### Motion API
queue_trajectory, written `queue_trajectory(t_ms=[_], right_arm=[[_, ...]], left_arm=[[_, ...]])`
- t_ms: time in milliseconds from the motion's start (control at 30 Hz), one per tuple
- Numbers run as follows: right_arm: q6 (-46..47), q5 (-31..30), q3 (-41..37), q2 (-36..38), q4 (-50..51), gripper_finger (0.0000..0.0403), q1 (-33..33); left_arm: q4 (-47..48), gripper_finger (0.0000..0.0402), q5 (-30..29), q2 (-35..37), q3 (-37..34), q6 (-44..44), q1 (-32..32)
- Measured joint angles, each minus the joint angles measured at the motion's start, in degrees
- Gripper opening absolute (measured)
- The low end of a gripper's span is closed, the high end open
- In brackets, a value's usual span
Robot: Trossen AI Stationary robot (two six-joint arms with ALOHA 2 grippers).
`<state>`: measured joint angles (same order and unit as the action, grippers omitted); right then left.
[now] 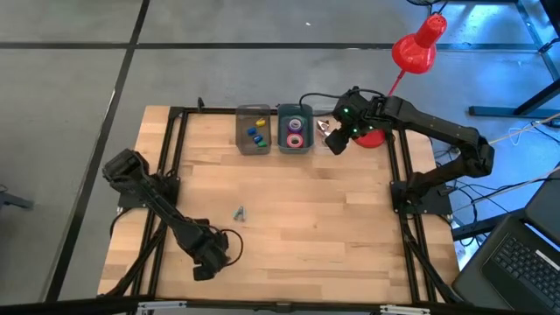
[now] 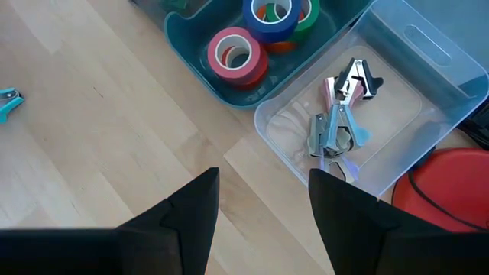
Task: Pick and place Stapler, Stapler remover, tape
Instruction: Put the green stapler into the black bin
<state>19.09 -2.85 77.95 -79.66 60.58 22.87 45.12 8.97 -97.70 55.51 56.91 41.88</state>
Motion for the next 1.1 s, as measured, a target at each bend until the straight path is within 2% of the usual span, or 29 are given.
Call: queue_trajectory(t_ms=[100,300,433,567,633,733,867,967,1100], right_arm=[[0.0,-0.13,0.0,0.0,0.02,0.0203,0.0],[-0.02,-0.13,0.0,0.0,0.06,0.0203,0.0],[-0.19,-0.13,0.0,0.0,0.14,0.0203,0.01],[-0.17,-0.13,0.0,0.0,1.12,0.0203,0.0],[-0.17,-0.13,0.0,0.0,1.57,0.0203,0.0],[-0.17,-0.13,0.0,0.0,2.31,0.0204,0.0],[-0.15,-0.13,0.0,0.0,3.58,0.0204,0.0],[-0.21,-0.22,0.0,0.0,4.01,0.0204,0.04],[-1.18,-2.31,0.0,0.0,4.0,0.0204,0.04]], left_arm=[[0.84,0.006,-1.26,4.99,0.1,-1.18,-1.44],[2.26,0.006,-10.61,16.97,0.15,-1.58,-8.57],[1.52,0.006,-19.11,25.67,0.17,-7.54,-18.57],[-3.48,0.006,-21.11,30.35,0.17,-19.91,-32.98],[-7.68,0.006,-18.75,30.68,0.2,-26.98,-41.75],[-13.9,0.006,-12.05,29.42,0.23,-36.77,-54.16],[-19.14,0.006,-5.44,25.62,0.55,-45.27,-68.94],[-19.74,0.006,-1.28,21.19,2.69,-48.19,-77.4],[-19.65,0.006,3.07,13.71,6.66,-52.5,-83.47]])
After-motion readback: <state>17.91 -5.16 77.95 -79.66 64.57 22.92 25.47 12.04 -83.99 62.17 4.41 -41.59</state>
